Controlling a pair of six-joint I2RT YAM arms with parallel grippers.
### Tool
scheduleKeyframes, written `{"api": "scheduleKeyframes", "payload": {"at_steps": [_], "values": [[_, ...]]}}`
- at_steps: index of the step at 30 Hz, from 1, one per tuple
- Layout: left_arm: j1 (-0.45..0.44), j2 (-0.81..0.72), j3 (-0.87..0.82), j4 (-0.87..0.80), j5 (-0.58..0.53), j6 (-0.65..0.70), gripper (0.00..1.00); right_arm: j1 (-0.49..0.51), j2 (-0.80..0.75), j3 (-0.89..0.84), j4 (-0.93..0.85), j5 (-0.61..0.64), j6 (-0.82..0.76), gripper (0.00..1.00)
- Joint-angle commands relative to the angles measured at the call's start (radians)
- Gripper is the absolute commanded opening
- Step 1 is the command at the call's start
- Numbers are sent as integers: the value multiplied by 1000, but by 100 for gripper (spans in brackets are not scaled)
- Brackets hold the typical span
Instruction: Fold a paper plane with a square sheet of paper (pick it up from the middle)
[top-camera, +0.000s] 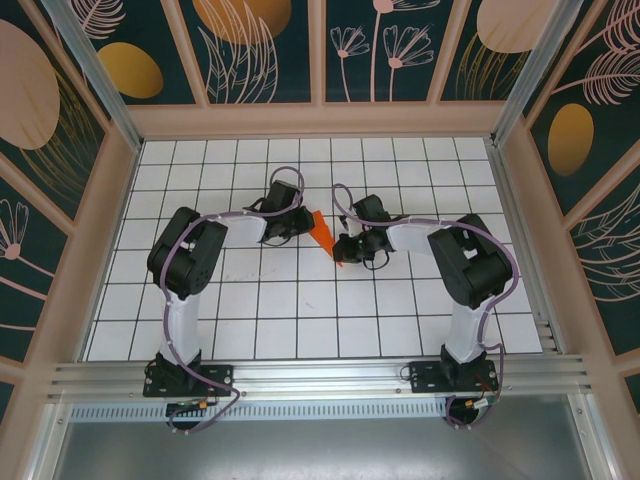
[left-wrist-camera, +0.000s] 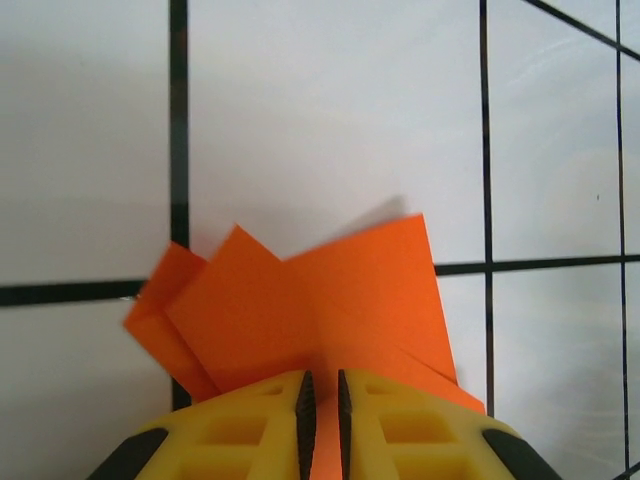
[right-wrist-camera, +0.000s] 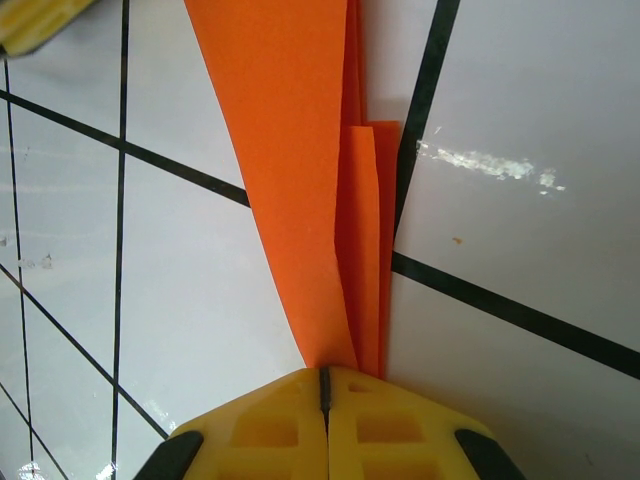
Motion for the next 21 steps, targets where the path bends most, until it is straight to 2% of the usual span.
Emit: {"api": "scheduleKeyframes", "payload": {"at_steps": [1, 14, 21], "values": [[72, 53, 21, -58, -127, 46, 18, 6, 117, -74, -160, 204, -3, 8], [150, 73, 30, -64, -166, 65, 18, 6, 122, -66, -164, 201, -3, 8], [165, 24, 32, -74, -174, 86, 19, 6, 117, -58, -164, 190, -4, 8]]}}
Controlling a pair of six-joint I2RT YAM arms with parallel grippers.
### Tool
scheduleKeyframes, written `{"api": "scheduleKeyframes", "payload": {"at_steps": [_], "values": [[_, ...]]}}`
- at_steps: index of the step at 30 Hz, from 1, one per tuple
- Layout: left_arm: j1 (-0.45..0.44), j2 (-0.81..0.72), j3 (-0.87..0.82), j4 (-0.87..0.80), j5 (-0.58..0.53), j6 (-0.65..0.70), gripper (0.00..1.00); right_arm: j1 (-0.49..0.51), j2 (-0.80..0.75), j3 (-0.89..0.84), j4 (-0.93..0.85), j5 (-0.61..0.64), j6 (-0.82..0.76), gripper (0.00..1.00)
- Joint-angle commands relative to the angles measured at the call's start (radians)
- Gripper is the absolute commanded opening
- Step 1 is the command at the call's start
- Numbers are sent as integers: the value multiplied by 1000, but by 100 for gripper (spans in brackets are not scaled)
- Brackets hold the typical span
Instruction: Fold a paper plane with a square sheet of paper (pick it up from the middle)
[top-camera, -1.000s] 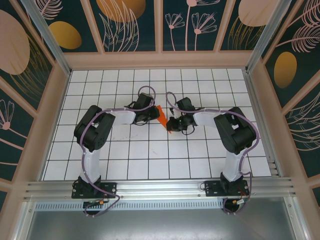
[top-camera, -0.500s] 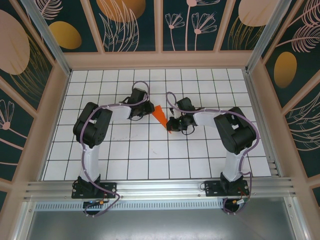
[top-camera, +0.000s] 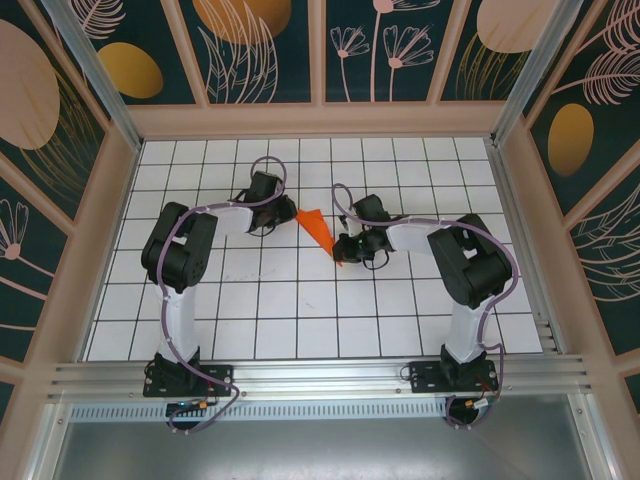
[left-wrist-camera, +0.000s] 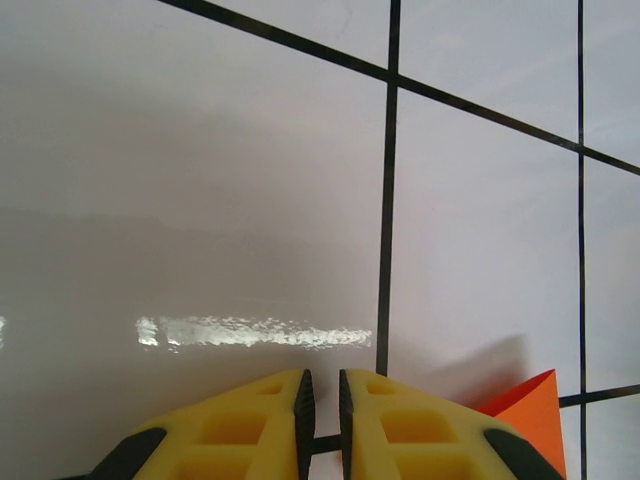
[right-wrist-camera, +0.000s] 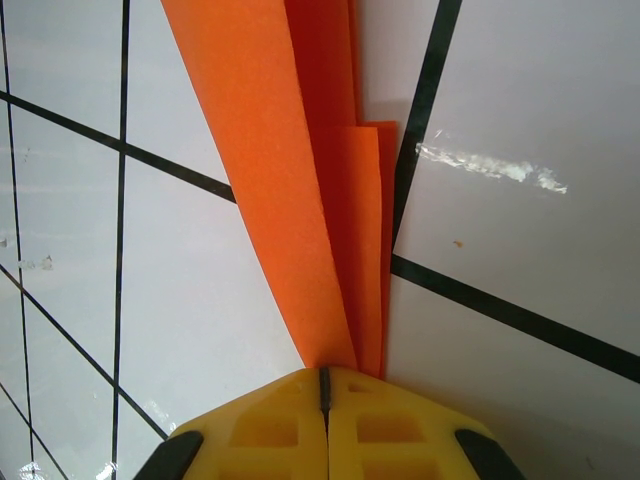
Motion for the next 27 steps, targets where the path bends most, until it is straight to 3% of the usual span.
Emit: {"api": "scheduleKeyframes", "payload": {"at_steps": [1, 7, 12, 20, 27], "values": [[53, -18, -2, -74, -141, 44, 20, 6, 112, -60, -162, 189, -4, 7], [44, -200, -103, -11, -34, 40, 23, 6, 113, -58, -160, 184, -4, 7], [-41, -287, -184, 38, 21, 15, 25, 6, 112, -61, -156, 183, -2, 8], [-196, -213, -185, 151, 106, -76, 23, 6, 116, -65, -147, 183, -1, 8], [-228, -102, -149, 143, 138, -100, 17, 6, 115, -69, -144, 178, -1, 7]]}}
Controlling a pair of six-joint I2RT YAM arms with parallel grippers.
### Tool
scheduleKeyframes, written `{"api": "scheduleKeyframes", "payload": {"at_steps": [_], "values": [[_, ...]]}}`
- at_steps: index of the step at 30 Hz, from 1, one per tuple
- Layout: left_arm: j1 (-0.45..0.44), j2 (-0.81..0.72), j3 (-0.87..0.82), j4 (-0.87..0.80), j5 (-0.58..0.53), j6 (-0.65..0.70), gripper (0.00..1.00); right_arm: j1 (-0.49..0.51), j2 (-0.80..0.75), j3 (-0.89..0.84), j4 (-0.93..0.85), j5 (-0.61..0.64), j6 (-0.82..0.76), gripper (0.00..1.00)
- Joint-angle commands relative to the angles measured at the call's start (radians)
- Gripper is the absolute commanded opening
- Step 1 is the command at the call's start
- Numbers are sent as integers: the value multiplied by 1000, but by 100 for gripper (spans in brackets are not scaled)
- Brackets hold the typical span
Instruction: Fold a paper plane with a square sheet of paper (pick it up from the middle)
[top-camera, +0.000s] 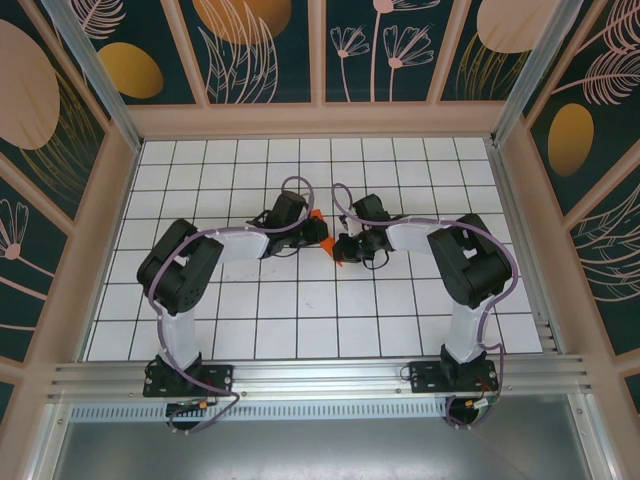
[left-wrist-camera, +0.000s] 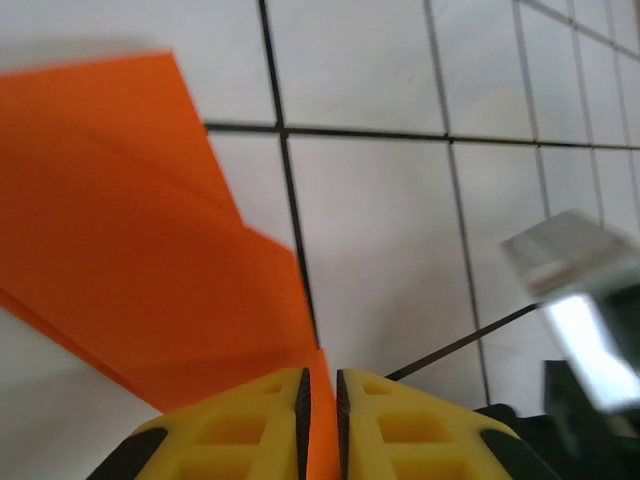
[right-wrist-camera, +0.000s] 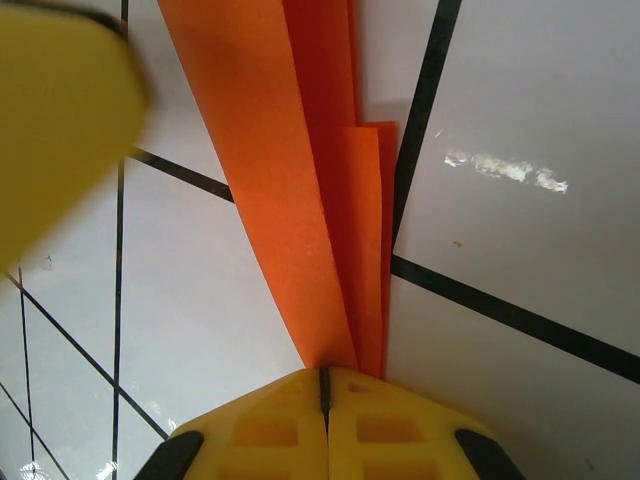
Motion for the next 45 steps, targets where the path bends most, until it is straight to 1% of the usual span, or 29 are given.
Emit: {"api": "scheduleKeyframes", "payload": {"at_steps": [1, 4, 12, 16, 25, 31, 33, 36, 38, 41, 43, 45], "values": [[-1, 46, 34, 5, 29, -20, 16, 6, 116, -75, -138, 179, -1, 7], [0, 70, 45, -19, 4, -13, 16, 25, 117, -76, -138, 179, -2, 7], [3, 109, 106, -132, -129, 31, 16, 25, 118, -83, -134, 184, -1, 8], [19, 114, 115, -172, -186, 48, 17, 26, 116, -86, -136, 187, -2, 8], [110, 89, 95, -213, -250, 72, 20, 25, 105, -81, -133, 187, 0, 8], [174, 72, 133, -268, -305, 114, 26, 25, 102, -78, -122, 173, 1, 8], [178, 59, 151, -284, -331, 129, 31, 28, 90, -73, -111, 165, -2, 8], [179, 16, 160, -298, -353, 144, 45, 40, 61, -44, -109, 161, -4, 9], [178, -31, 136, -286, -362, 145, 53, 47, 23, -22, -98, 159, -3, 10], [179, -112, 74, -250, -370, 142, 68, 48, -46, 7, -74, 142, 2, 14], [178, -163, 30, -227, -364, 140, 74, 48, -100, 16, -44, 141, 9, 19], [178, -204, 0, -212, -345, 137, 80, 48, -153, 22, -17, 147, 20, 22]]}}
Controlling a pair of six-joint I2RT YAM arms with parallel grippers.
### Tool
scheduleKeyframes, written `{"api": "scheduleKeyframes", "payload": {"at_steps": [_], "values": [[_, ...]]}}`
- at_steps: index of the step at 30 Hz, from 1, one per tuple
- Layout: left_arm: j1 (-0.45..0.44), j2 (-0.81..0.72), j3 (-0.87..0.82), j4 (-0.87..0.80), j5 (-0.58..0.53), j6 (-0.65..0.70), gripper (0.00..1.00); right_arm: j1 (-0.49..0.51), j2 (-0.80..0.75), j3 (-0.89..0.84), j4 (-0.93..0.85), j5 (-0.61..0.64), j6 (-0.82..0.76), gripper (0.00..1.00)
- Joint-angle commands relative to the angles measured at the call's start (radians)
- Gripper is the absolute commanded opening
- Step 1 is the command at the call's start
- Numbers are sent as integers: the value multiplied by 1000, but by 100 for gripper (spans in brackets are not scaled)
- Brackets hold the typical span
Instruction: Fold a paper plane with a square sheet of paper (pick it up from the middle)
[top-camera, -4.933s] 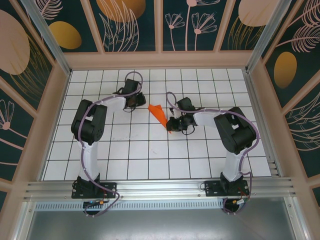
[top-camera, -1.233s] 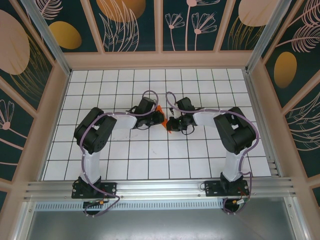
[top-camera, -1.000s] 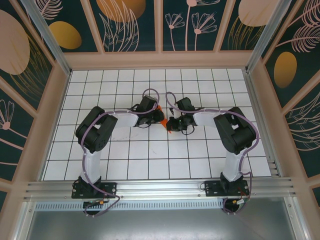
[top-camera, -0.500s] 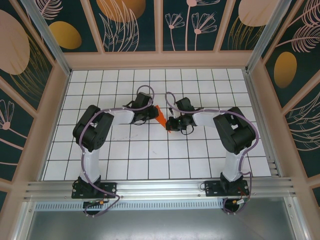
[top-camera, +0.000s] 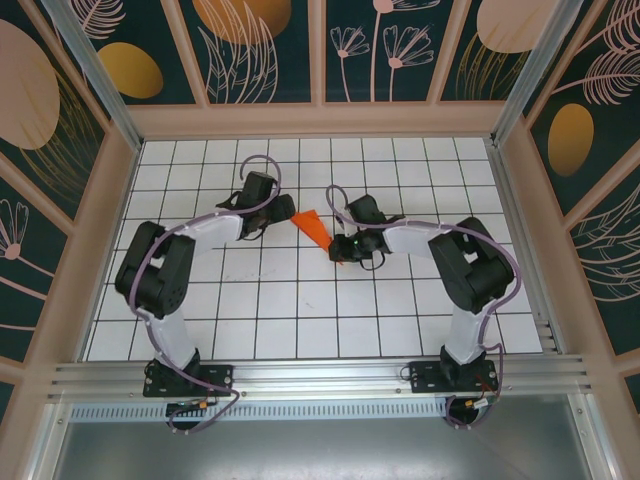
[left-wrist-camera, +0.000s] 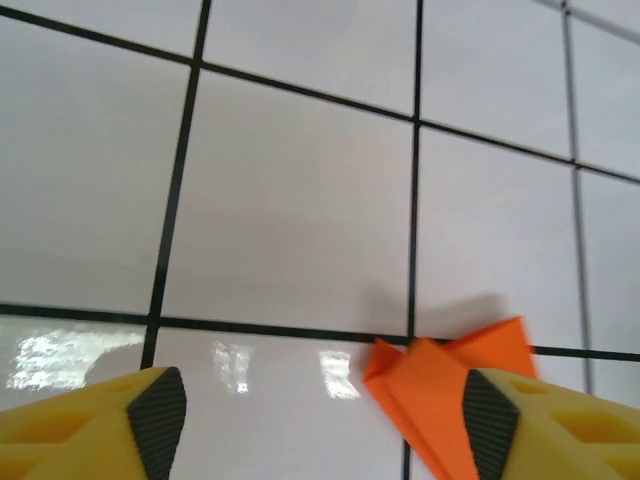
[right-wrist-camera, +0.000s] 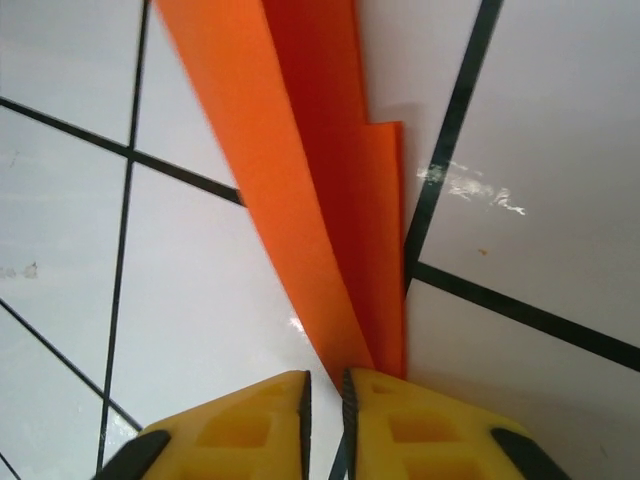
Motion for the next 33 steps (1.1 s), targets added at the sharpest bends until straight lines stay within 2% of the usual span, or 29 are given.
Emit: {"api": "scheduleKeyframes", "payload": {"at_steps": [1, 5, 9, 11, 12, 17, 23, 29, 33], "values": [[-3, -77, -53, 28, 5, 3, 83, 4, -121, 16, 2, 46, 20, 24], [-2, -153, -107, 82, 87, -33, 93, -6, -224, -21, 61, 109, 45, 38], [-4, -178, -146, 132, 186, -77, 94, -28, -307, -86, 114, 194, 69, 50], [-14, -176, -149, 141, 203, -105, 95, -28, -332, -112, 124, 232, 77, 55], [-21, -173, -148, 142, 204, -117, 95, -59, -337, -121, 125, 250, 81, 57], [-100, -92, -75, 69, 168, -216, 83, -112, -359, -184, 159, 305, 92, 68], [-171, 25, 10, -1, 73, -298, 77, -150, -382, -246, 206, 368, 84, 79], [-210, 133, 168, -208, -93, -272, 76, -186, -395, -282, 207, 389, 73, 81], [-218, 150, 188, -255, -119, -284, 69, -207, -399, -299, 204, 392, 73, 81]]}}
